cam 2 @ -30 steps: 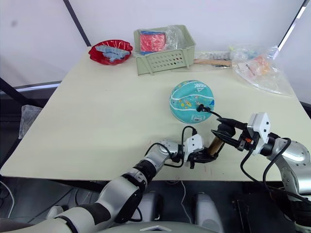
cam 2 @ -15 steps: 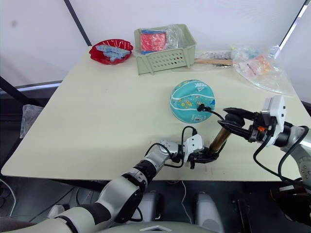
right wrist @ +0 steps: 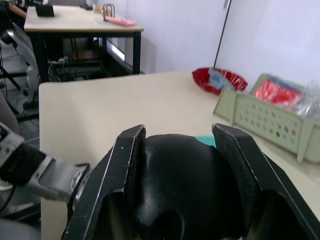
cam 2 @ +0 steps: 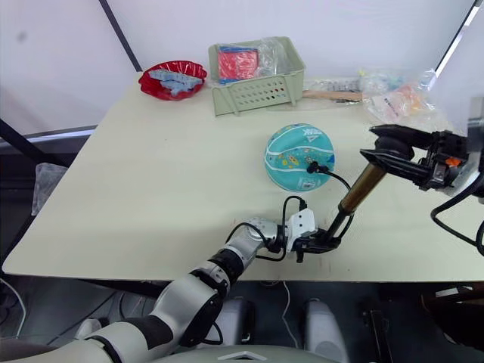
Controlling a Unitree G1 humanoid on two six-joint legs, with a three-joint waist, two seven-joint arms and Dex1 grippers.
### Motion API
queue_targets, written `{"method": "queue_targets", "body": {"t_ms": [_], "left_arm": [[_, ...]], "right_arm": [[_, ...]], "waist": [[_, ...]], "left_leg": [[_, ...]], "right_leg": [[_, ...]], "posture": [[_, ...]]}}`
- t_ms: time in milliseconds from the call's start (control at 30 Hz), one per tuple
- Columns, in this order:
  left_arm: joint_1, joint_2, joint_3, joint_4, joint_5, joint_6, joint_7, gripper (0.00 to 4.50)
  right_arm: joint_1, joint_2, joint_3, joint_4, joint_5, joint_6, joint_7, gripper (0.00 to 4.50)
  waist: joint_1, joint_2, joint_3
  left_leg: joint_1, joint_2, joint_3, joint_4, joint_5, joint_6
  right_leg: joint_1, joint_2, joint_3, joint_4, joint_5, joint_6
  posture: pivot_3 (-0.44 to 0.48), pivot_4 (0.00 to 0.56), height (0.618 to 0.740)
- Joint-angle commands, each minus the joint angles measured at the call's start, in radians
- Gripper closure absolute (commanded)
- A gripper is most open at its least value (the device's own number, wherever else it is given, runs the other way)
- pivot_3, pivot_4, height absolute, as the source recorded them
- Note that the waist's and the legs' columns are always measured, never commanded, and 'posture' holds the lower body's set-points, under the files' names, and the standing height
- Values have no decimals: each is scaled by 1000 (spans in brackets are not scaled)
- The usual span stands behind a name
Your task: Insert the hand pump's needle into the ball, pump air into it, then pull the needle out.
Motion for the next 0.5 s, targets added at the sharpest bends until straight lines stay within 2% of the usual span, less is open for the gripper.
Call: {"method": "queue_targets", "body": {"t_ms": [33,300,500], "left_arm": [[10,13,-8,43,20,19,-1,3349],[9,17,-6,38,19,20,-2,3349],[11,21,-5,37,20,20,-2,3349]], "right_arm": [[-53,-18,-80,-22,52,2,-23,2824],[92,68,45,-37,-151,-121,6,2824],[163,133,120,-11,-220,-200,22,2824]], "waist": [[0,0,1],[-2,0,0],[-3,-3,-3]], "left_leg": [[0,0,0,0,0,0],[1,0,0,0,0,0],[2,0,-1,0,0,0]], "right_leg": [[0,0,0,0,0,0],[1,0,0,0,0,0],[1,1,0,0,0,0]], "posture": [[0,150,735],[0,150,735],[0,150,735]]}}
